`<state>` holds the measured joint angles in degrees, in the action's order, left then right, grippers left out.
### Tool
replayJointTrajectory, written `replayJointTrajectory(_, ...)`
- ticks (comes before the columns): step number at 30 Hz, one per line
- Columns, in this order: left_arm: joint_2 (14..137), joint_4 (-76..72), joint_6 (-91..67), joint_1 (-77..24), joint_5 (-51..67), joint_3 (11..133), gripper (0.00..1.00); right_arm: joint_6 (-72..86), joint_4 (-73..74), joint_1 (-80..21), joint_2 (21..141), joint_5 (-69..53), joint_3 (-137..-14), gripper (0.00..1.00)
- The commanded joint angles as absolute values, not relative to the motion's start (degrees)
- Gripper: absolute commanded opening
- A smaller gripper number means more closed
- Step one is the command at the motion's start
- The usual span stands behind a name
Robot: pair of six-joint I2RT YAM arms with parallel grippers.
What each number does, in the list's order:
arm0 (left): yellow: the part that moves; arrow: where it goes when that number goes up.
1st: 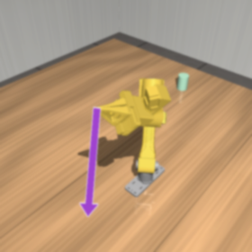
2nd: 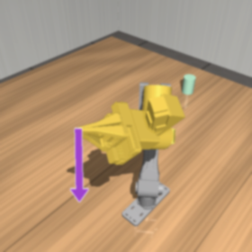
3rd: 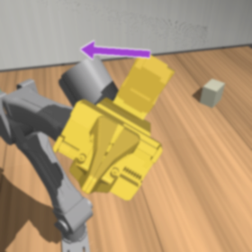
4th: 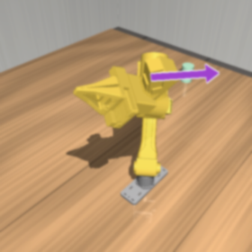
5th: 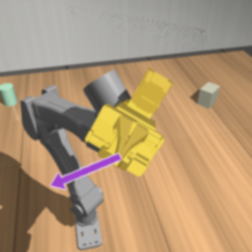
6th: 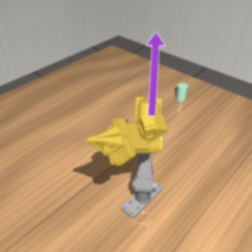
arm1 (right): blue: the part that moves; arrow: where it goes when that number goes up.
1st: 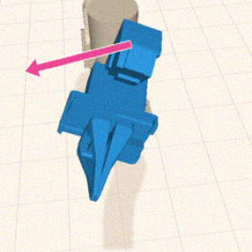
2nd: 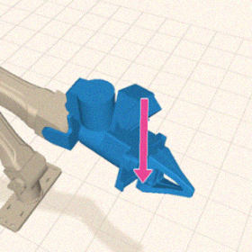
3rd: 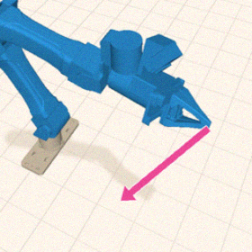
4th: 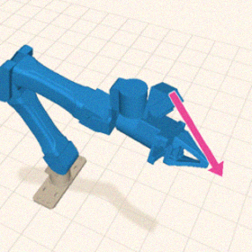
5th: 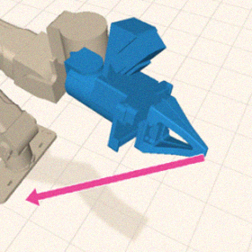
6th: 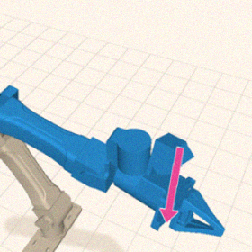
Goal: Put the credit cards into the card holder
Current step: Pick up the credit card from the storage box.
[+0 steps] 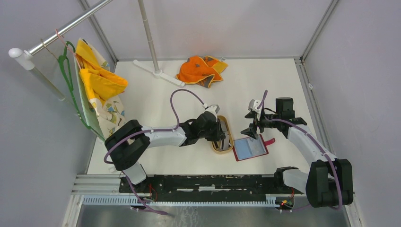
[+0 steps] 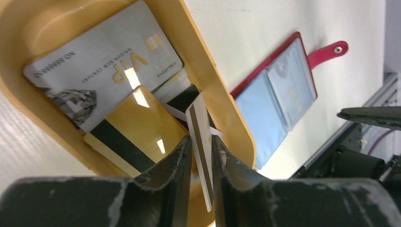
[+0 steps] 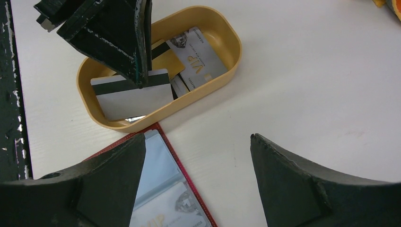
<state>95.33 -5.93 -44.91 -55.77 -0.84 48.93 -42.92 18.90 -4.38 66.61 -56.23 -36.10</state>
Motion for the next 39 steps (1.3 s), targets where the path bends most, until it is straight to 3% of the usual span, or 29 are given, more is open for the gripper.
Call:
replayJointTrajectory(1, 95.61, -13.30, -48.70, -55.64, 3.94, 47.98, 0.27, -43.16, 17.79, -4.09, 65.79, -56.34, -36.74, 0.87)
replayJointTrajectory(11, 97.62, -14.04, -49.41, -55.68, 4.33, 48.49, 0.29, -42.80, 17.95, -4.12, 67.24, -56.69, -36.56, 0.87)
replayJointTrajectory(17, 99.00, -12.01, -48.64, -55.72, 3.70, 49.59, 0.38, -42.80, 17.96, -4.05, 67.24, -56.78, -36.56, 0.87)
replayJointTrajectory(39, 101.69, -8.36, -46.63, -55.65, 4.89, 52.60, 0.37, -42.63, 18.45, -4.34, 66.92, -58.47, -36.74, 0.87)
